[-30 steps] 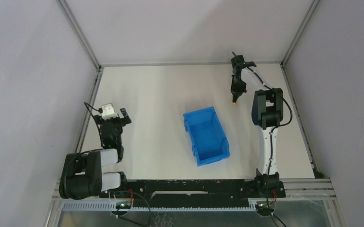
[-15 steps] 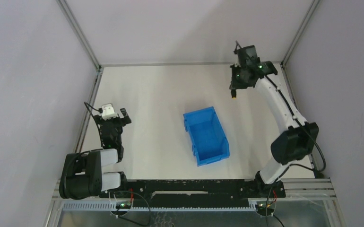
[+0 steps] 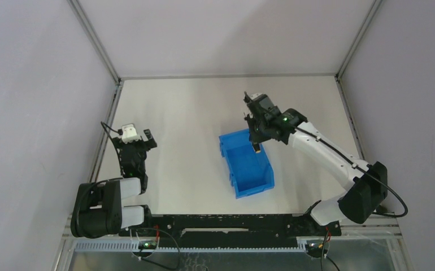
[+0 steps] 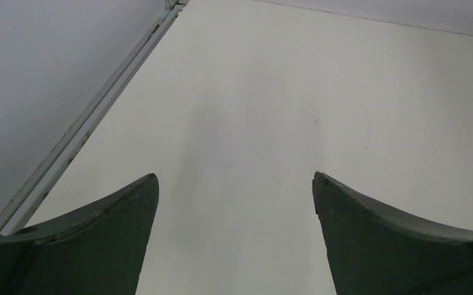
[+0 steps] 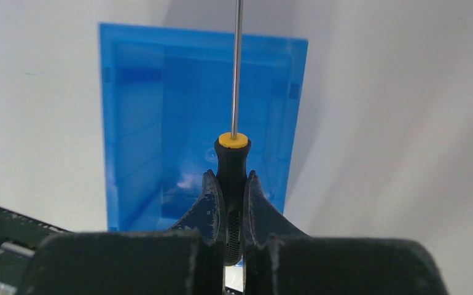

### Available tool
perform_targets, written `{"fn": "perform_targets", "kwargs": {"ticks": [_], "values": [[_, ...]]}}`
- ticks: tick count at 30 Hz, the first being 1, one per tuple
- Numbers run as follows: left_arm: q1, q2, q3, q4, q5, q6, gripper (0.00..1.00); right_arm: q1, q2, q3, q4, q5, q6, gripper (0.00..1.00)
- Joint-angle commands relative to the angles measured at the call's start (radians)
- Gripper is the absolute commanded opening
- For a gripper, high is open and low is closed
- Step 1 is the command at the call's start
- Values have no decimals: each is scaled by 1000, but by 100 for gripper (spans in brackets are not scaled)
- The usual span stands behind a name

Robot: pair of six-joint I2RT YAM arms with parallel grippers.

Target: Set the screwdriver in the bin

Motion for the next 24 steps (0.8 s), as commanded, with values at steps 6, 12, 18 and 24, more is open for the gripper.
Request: {"fn": "perform_targets", "kwargs": {"ticks": [6, 12, 18, 24], "values": [[-4, -9, 32, 28, -3, 11, 100, 148, 71, -141, 99, 231, 208, 3], [-4, -9, 32, 27, -3, 11, 100, 259, 132, -228, 116, 338, 390, 3], [-4, -10, 31, 27, -2, 10, 100, 322, 208, -250, 101, 414, 488, 7], [-4, -9, 31, 28, -2, 10, 100, 327, 262, -250, 131, 412, 507, 19]]}}
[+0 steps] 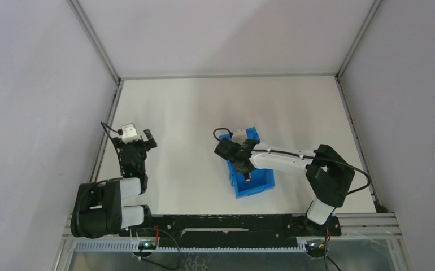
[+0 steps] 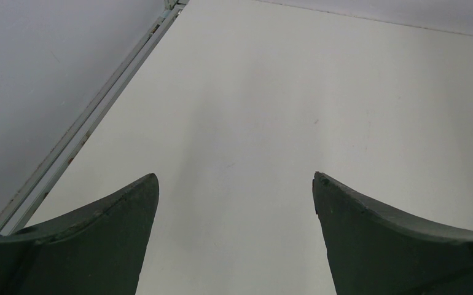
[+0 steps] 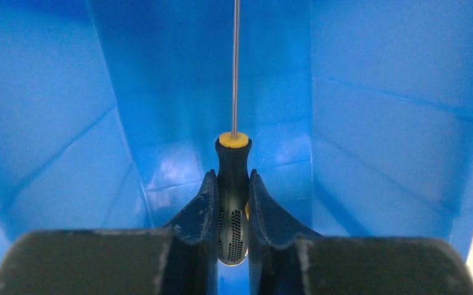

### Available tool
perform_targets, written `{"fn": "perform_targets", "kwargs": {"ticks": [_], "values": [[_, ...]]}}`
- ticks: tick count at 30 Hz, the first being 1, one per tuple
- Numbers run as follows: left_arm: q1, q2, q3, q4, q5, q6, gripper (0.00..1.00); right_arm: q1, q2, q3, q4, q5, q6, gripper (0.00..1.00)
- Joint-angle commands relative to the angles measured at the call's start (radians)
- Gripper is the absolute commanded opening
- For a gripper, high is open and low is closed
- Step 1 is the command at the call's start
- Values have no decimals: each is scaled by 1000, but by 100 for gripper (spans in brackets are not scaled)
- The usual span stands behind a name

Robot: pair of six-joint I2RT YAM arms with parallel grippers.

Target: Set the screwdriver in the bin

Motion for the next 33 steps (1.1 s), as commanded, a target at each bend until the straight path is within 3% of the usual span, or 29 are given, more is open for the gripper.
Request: {"fn": "perform_targets", "kwargs": {"ticks": [1, 9, 19, 22, 24, 25, 27, 33], "values": [[-4, -9, 31, 28, -3, 11, 100, 7, 23, 4, 40, 52, 62, 22], [-4, -9, 31, 28, -3, 12, 100, 11, 29, -8, 70, 32, 54, 42], [-4, -9, 31, 28, -3, 11, 100, -26, -197, -7, 112, -18, -64, 50], [-4, -9, 32, 28, -3, 12, 100, -86, -291, -7, 145, -72, -120, 58], [-3, -9, 32, 28, -3, 11, 100, -142, -352, -8, 165, -126, -157, 69], [-4, -9, 31, 28, -3, 12, 100, -179, -382, -8, 171, -165, -170, 74], [-3, -10, 32, 28, -3, 11, 100, -258, -429, -8, 169, -198, -203, 97], [-4, -9, 32, 29, -2, 11, 100, -541, -506, -7, 137, -160, -324, 100]]}}
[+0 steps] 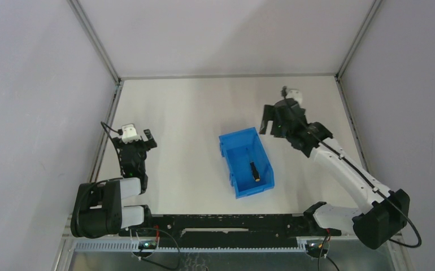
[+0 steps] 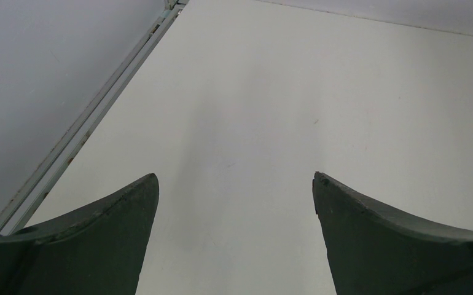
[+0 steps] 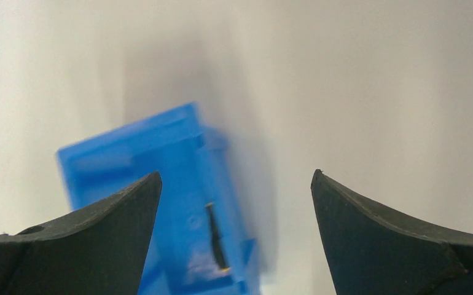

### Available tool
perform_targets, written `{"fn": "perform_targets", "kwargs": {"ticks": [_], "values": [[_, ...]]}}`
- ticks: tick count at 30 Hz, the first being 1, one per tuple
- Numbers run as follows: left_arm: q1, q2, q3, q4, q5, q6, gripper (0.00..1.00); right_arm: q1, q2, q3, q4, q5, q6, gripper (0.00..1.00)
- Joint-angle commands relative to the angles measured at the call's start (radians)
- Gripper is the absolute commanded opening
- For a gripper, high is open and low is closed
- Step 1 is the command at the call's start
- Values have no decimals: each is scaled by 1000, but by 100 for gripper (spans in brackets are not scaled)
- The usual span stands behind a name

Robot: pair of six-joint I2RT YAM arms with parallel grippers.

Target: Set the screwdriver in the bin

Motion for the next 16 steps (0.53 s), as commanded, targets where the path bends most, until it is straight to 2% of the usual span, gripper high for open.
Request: {"fn": "perform_targets", "kwargs": {"ticks": [1, 4, 7, 10, 16], "values": [[-3, -10, 32, 28, -3, 11, 100, -220, -58, 10, -5, -28, -131, 100], [-4, -10, 31, 27, -3, 11, 100, -395, -93, 11, -14, -120, -133, 100], [-4, -9, 31, 28, -2, 11, 100, -513, -115, 11, -33, -156, -122, 100], [-4, -9, 31, 28, -3, 11, 100, -562, -121, 11, -39, -153, -110, 100], [-4, -9, 32, 27, -3, 11, 100, -571, -119, -8, -44, -114, -88, 98]]}}
